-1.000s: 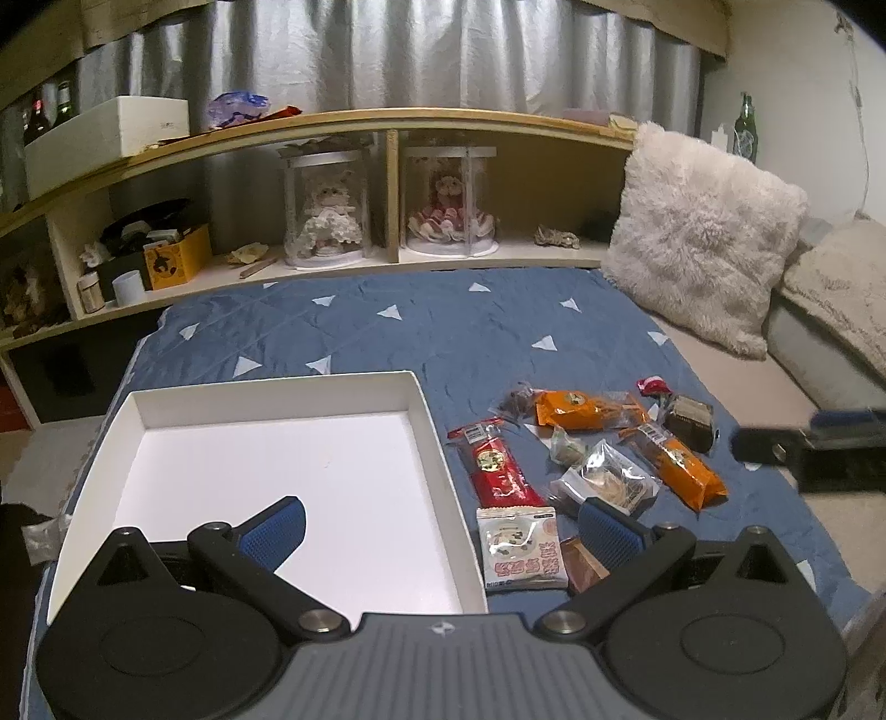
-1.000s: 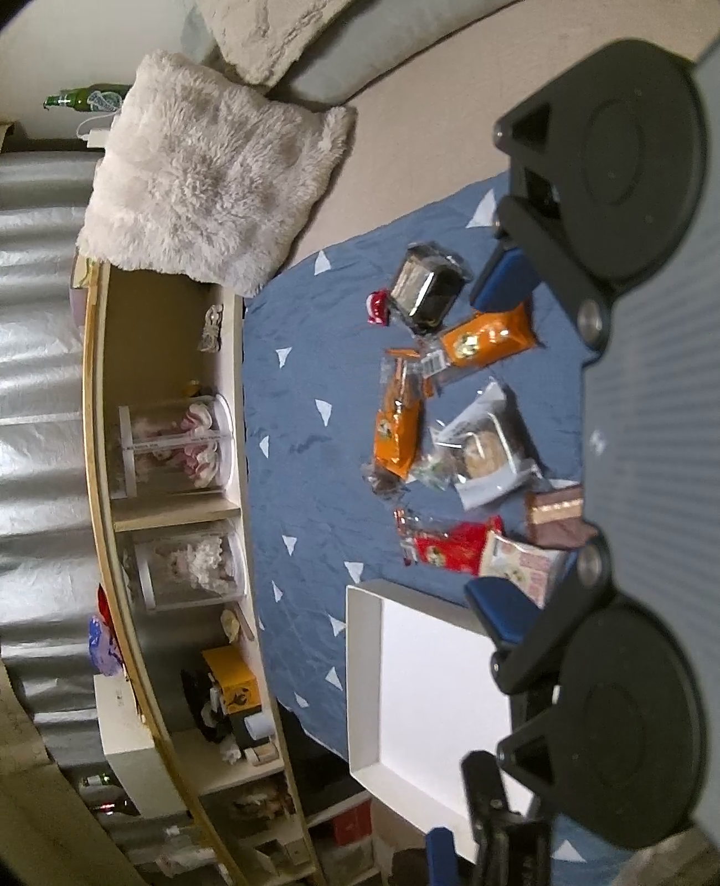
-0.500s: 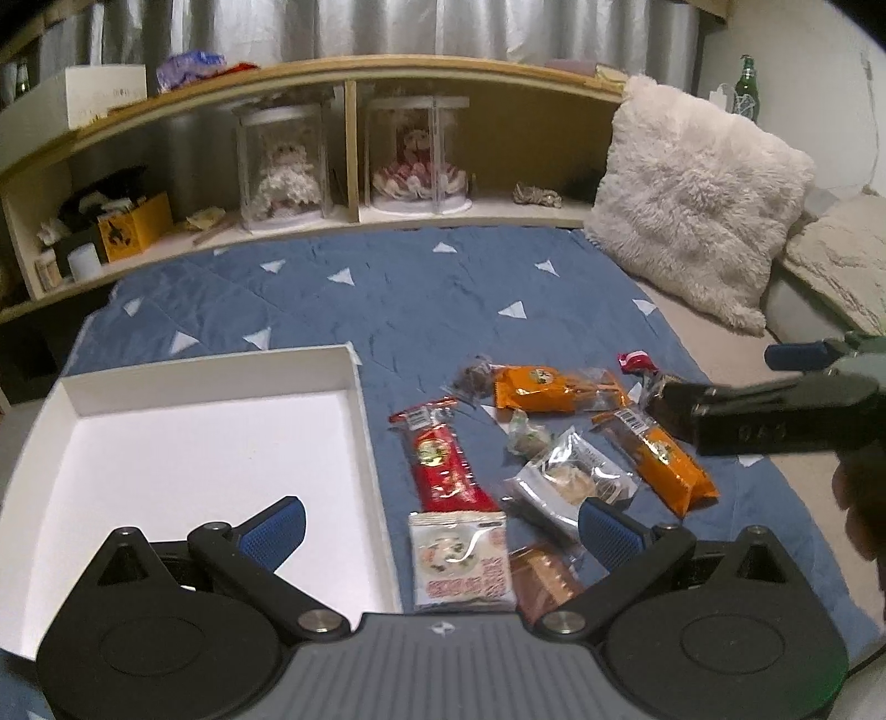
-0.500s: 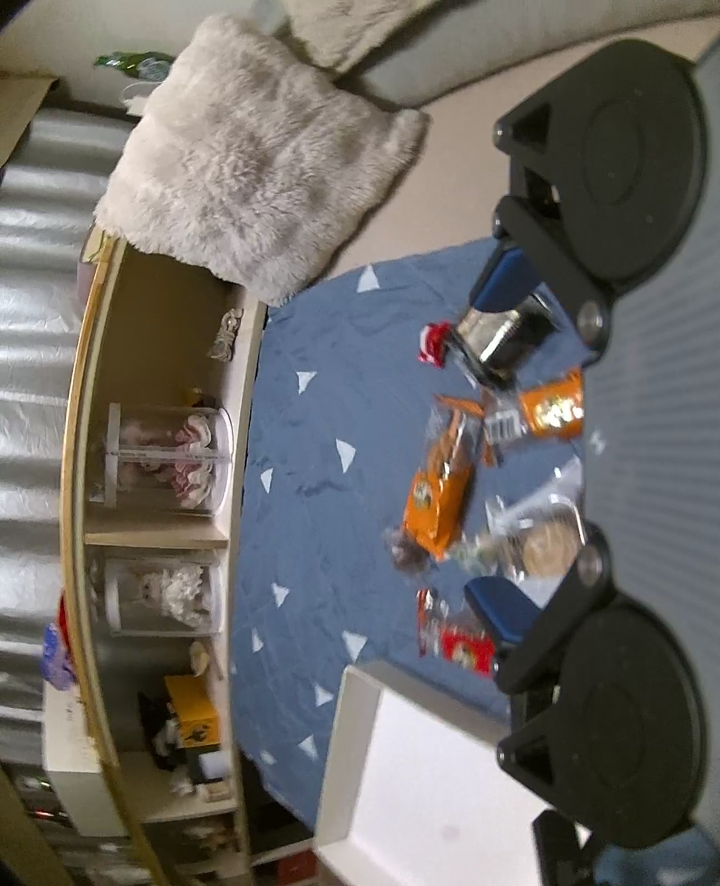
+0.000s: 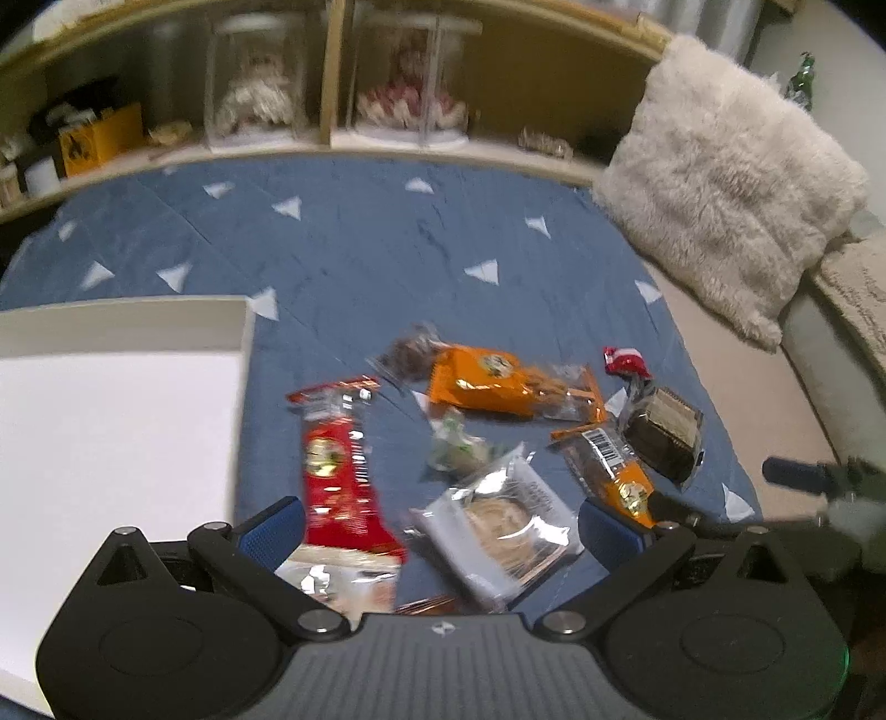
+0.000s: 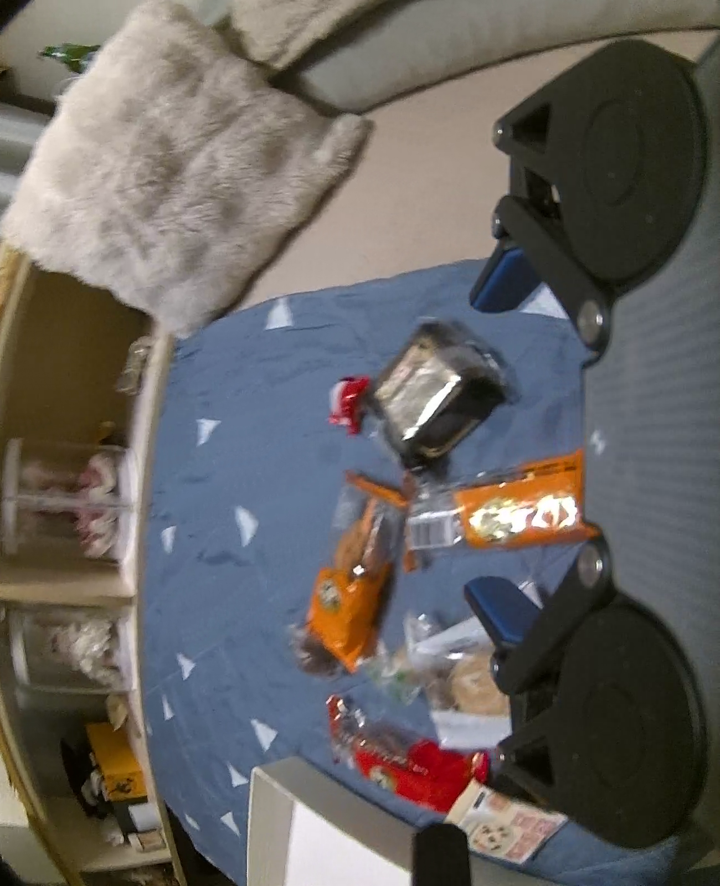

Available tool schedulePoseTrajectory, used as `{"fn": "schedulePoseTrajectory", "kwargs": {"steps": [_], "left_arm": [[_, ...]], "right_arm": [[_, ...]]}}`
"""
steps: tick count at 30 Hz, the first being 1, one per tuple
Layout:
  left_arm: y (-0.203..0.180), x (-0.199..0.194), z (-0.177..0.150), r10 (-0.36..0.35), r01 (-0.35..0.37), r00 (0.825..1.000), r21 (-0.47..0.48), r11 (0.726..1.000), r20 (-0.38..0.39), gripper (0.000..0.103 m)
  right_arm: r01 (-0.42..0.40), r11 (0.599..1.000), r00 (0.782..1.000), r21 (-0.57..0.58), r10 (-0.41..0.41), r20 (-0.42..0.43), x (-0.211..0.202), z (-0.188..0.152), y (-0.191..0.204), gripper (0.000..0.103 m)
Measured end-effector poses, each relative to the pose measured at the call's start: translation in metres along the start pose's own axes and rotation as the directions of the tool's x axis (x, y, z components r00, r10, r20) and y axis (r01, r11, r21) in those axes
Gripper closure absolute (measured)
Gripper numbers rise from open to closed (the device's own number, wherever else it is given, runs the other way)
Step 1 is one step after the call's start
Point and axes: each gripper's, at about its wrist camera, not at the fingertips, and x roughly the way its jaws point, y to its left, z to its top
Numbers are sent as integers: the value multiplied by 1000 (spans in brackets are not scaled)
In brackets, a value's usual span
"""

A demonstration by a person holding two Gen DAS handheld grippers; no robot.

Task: Organize snacks
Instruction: 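Grasp the clear-wrapped round cookie with the left tool while the right tool grasps the orange bar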

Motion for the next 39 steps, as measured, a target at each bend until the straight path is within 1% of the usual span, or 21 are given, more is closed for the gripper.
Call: {"fn": "schedulePoseTrajectory", "kwargs": {"steps": [4,7,11,14,18,20,23,28,29,30,31,33,34,36,39], "left_arm": [[-11,28,10,7,-11,998,-52,999,-69,0],[-19,48,16,28,-36,993,-73,997,-112,0],[-29,73,17,73,-86,983,-67,994,-171,0],[-34,85,11,115,-126,973,-45,991,-199,0],[-33,88,4,124,-136,972,-47,990,-202,0],[-31,85,1,128,-139,972,-44,989,-198,0],[-24,83,-3,136,-150,968,-47,988,-212,0],[-11,77,-9,130,-152,966,-82,985,-224,0],[-8,76,-9,127,-149,966,-84,985,-225,0],[-6,75,-10,121,-144,966,-87,986,-227,0],[-5,74,-10,113,-138,966,-91,986,-231,0],[-3,74,-8,89,-115,966,-94,989,-244,0],[-1,74,-7,78,-104,964,-95,990,-253,0],[2,75,-5,60,-94,960,-111,989,-273,0],[3,74,-3,47,-83,959,-118,990,-281,0]], "right_arm": [[-13,1000,999,6,14,-30,12,-3,-1,0],[-16,1000,999,7,17,-51,19,-5,-2,0],[-13,1000,997,1,13,-71,26,-9,-5,0],[-16,1000,998,-23,15,-63,29,-12,-6,0],[-20,999,999,-40,18,-32,30,-16,-6,0],[-37,998,999,-40,36,-35,31,-17,-6,0],[-86,996,995,-18,85,-55,34,-16,-9,0],[-88,996,992,-14,86,-95,41,-15,-9,1],[-85,996,991,-13,83,-101,42,-14,-9,5],[-80,997,991,-13,79,-104,42,-14,-9,16],[-90,996,991,-12,88,-105,41,-13,-9,20],[-145,989,983,0,144,-117,42,-12,-8,41],[-164,986,978,-3,163,-129,42,-12,-7,45],[-183,983,973,-18,178,-146,43,-12,-3,59],[-190,981,970,-37,182,-162,40,-12,2,60]]}}
